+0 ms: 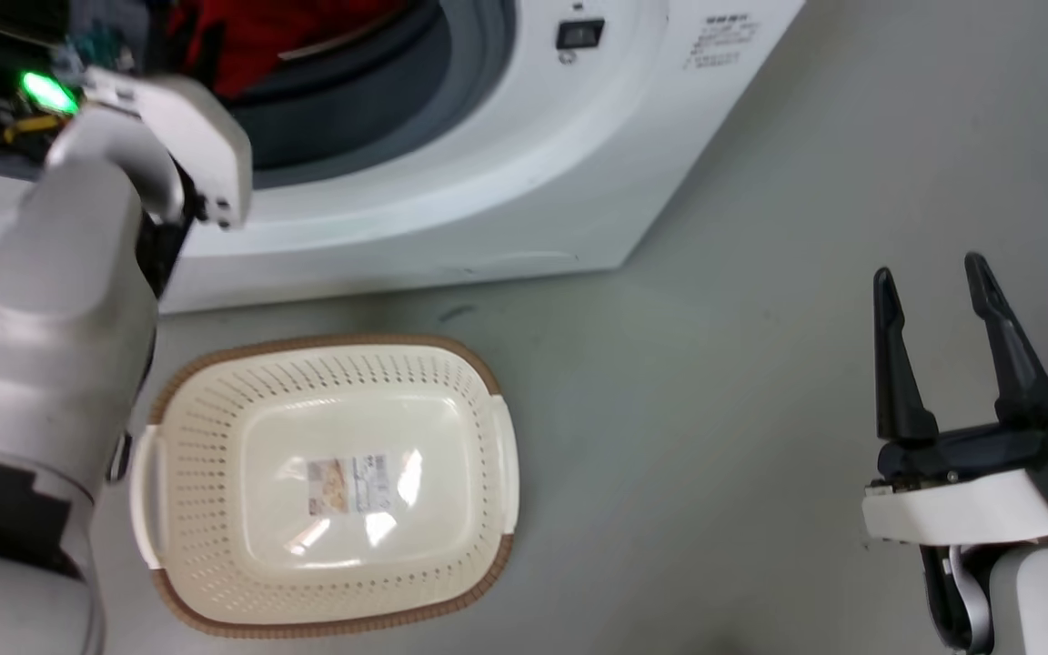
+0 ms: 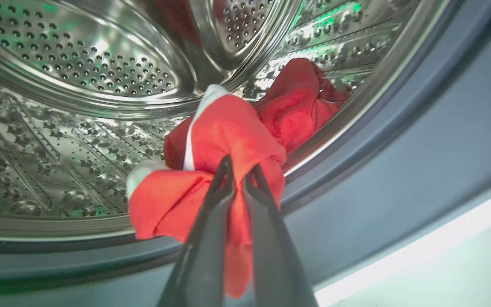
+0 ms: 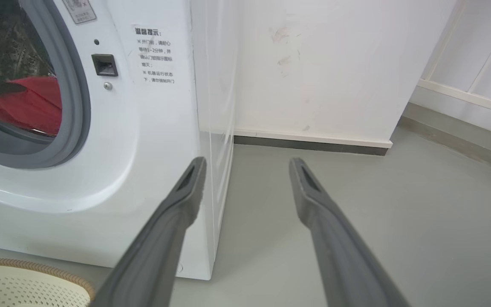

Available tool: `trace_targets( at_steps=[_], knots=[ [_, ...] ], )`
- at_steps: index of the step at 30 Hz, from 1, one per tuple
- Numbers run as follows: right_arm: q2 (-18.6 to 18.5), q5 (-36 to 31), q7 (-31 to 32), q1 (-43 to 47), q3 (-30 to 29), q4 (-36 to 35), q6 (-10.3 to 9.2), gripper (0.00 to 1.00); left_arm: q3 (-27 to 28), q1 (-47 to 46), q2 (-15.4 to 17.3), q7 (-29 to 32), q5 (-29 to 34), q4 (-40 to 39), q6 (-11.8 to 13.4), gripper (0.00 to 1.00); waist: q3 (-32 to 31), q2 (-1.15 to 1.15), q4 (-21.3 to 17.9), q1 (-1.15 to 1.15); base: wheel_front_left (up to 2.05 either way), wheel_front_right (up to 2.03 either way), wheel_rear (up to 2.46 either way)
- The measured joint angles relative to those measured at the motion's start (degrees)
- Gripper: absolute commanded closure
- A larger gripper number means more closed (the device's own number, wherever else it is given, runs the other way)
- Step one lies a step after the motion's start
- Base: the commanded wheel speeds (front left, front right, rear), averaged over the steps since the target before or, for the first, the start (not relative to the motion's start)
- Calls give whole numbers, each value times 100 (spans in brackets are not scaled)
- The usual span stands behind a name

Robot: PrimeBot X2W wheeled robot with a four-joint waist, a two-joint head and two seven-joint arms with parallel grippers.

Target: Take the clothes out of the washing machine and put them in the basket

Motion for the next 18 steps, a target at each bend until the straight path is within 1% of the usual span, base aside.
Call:
trace_targets(
  at_steps=[6,8,12,18],
  knots=[
    [0,-93,0,213,-23,33,0,0,41,622,-44,-369,-198,-423,5,100,-497,0,211,0,0,0,0],
    [0,-105,0,275,-22,47,0,0,79,840,-48,-411,-204,-692,62,100,-655,0,277,0,0,0,0],
    [-1,-152,-1,355,-16,52,0,0,240,1258,-1,-427,-214,-1496,238,100,-930,0,405,0,0,0,0],
    [0,-166,0,517,30,45,1,0,464,2103,223,-436,-222,-2953,541,100,-1290,0,535,0,0,0,0]
  ],
)
